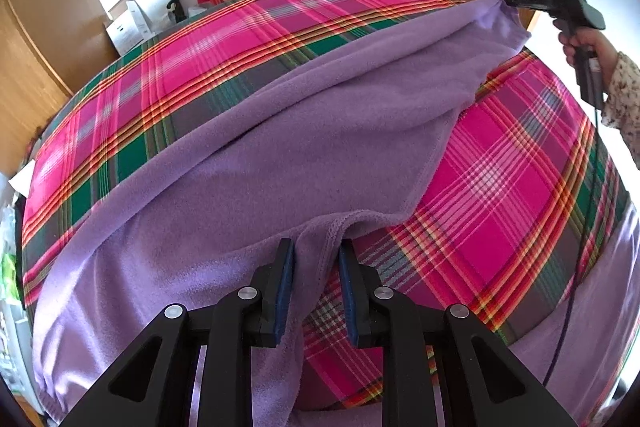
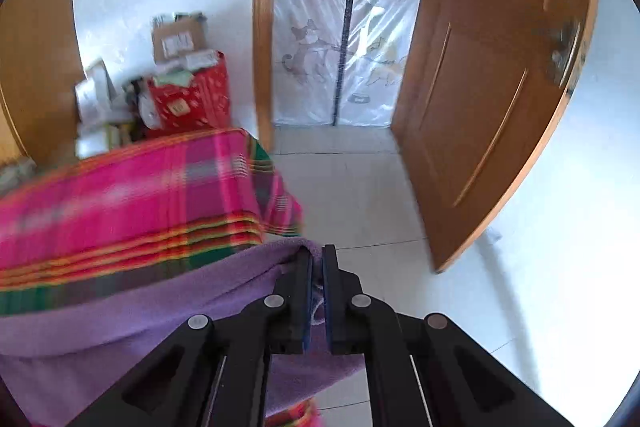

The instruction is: Fold clothes

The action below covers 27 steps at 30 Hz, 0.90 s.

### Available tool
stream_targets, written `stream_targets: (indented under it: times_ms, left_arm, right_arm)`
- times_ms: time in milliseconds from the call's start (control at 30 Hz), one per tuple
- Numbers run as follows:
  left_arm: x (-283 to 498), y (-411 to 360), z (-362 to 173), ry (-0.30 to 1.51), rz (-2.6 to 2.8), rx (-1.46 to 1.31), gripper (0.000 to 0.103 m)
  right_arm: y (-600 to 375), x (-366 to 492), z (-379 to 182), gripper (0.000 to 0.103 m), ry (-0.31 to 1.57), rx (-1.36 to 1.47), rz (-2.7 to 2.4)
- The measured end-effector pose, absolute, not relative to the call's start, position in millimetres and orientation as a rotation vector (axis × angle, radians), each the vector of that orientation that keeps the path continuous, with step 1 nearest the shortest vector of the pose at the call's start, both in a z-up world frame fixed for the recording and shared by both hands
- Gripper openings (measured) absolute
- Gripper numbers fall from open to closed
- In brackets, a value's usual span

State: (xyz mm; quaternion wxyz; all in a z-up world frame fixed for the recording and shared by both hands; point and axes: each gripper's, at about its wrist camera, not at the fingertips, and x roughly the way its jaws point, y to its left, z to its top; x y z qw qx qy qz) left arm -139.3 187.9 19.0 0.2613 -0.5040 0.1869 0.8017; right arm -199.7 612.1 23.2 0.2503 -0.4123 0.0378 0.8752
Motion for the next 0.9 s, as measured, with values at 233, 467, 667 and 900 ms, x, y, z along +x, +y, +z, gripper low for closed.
stream_targets:
  times_ms: [233, 467, 667, 900]
  left_arm:
    - [-138.6, 184.9, 19.2, 0.487, 2.157, -1.364, 0.023]
    - [-134.9, 175.8, 25.1, 0.368, 2.093, -1.384, 0.023]
    - [-119.4, 171.2, 25.8, 0.325, 2.011, -1.391, 0.023]
    - [-112.7, 150.8, 40.8, 0.298, 2.044, -1.354, 0.023]
  right_arm:
    - [609.6, -211.8, 10.8, 0.014, 0.081, -1.167, 2.246]
    - [587.1, -187.7, 32.4, 0.016, 0.146, -1.069, 2.349]
    - [512.5, -174.2, 42.4, 0.018, 0.095, -1.178, 2.646]
    - [417.4, -164.5, 24.7, 0.020, -0.099, -1.390, 2.867]
